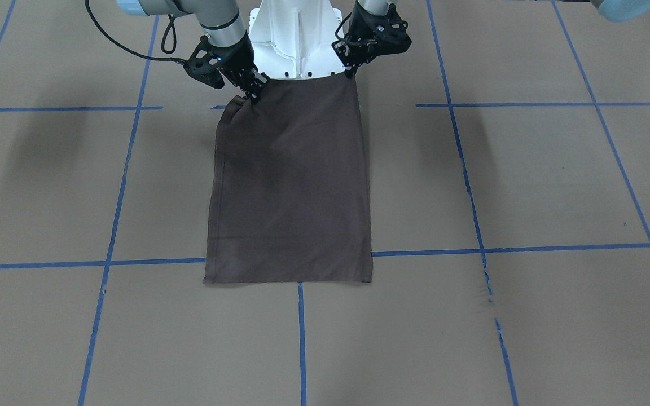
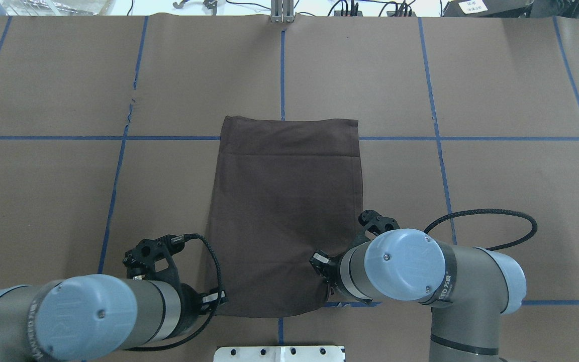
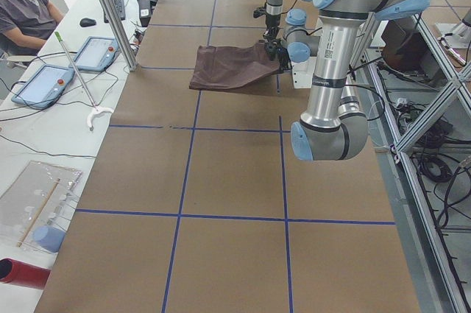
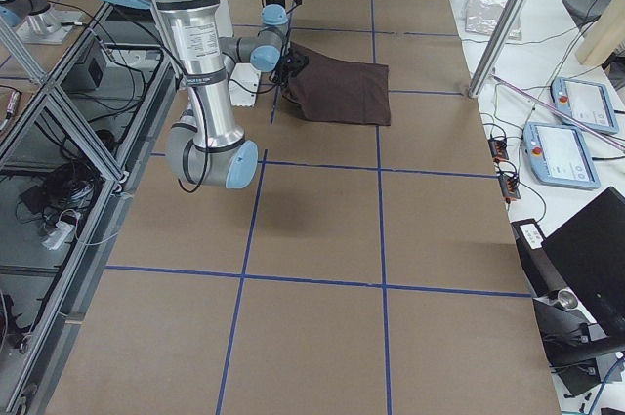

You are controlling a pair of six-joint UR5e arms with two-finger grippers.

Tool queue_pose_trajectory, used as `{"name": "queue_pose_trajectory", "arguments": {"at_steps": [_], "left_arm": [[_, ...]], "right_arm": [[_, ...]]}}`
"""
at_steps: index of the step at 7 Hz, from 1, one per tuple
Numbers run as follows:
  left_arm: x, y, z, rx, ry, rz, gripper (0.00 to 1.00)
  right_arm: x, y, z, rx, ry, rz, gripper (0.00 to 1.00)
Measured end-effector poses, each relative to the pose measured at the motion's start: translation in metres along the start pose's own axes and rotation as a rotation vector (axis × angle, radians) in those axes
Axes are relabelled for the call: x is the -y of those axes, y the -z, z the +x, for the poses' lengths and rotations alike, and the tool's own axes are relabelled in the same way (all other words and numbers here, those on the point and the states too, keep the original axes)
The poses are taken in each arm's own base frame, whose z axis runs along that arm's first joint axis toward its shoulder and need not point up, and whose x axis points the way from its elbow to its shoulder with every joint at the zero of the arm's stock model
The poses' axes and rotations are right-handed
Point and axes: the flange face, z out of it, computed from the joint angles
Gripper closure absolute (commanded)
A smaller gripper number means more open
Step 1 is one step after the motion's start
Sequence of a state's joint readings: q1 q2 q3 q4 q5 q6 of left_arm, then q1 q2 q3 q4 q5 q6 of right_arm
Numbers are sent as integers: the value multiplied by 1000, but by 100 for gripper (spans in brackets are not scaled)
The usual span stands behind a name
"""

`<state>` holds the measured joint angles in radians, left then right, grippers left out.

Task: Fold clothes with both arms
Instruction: 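Lift the near edge with both grippers and fold it over toward the far edge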

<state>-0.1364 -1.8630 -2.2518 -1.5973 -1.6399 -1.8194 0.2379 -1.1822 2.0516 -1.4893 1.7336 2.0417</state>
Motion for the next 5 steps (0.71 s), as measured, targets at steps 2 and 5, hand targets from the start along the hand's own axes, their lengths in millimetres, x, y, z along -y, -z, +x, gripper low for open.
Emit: {"name": "queue_pose_trajectory", "arguments": {"at_steps": [2, 5], "left_arm": [[-16, 21, -11, -7, -24, -51, 100], [60, 41, 36, -83, -19, 51, 100]], "right_arm": [[1, 3, -7, 57, 31, -18, 100], [50, 25, -49, 129, 31, 30, 100]]}}
